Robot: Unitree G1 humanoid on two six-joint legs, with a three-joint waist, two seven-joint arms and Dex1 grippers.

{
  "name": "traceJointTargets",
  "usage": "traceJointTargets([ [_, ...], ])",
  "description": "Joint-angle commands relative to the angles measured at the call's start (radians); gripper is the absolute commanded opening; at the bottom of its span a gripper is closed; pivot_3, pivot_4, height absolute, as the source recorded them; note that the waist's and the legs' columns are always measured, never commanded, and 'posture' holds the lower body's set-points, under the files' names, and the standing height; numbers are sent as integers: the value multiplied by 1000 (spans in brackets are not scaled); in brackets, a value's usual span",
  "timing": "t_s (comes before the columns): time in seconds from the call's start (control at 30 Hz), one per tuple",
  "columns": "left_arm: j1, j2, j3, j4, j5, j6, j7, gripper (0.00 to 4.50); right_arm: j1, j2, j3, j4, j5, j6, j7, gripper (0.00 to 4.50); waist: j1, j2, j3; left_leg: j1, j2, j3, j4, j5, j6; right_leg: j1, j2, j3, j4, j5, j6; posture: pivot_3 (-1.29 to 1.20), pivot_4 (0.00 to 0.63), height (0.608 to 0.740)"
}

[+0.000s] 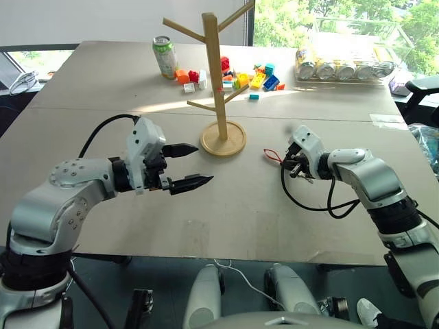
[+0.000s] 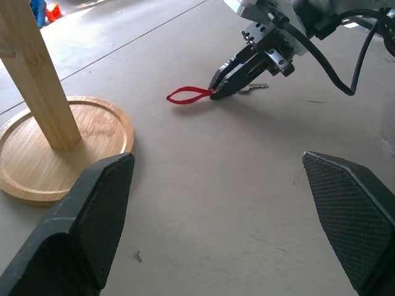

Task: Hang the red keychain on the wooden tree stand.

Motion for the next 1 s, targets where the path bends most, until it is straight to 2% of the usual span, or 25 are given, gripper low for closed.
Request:
traceJointTargets([
  [0.03,19,-13,124,-68,-139,68,59,4500,8,61,-164,-179,103,-41,-44,21,-2,0,0,0,0,0,0,0,0,0,0,0,1,0,0,0,150,732],
  [0.2,49,-31,247,-102,-308,151,182,4500,84,133,-219,-355,172,-126,-76,21,4,-1,0,1,0,-3,1,0,0,1,0,-2,2,-1,1,0,150,732],
  [0.37,40,-19,302,-86,-417,183,276,4500,68,204,-177,-392,171,-230,-102,21,0,-1,0,1,0,-3,4,0,0,1,0,-2,5,-2,3,0,150,732],
  [0.67,24,3,343,-60,-515,169,329,4500,-5,245,-63,-263,81,-410,-98,21,0,-1,0,1,0,-3,4,0,0,1,0,-2,6,0,0,0,150,732],
  [1.0,51,23,351,-61,-511,136,313,4500,-67,279,-17,-92,-21,-554,-119,21,2,-1,0,1,0,-2,4,0,0,1,0,-2,5,0,0,0,150,732],
])
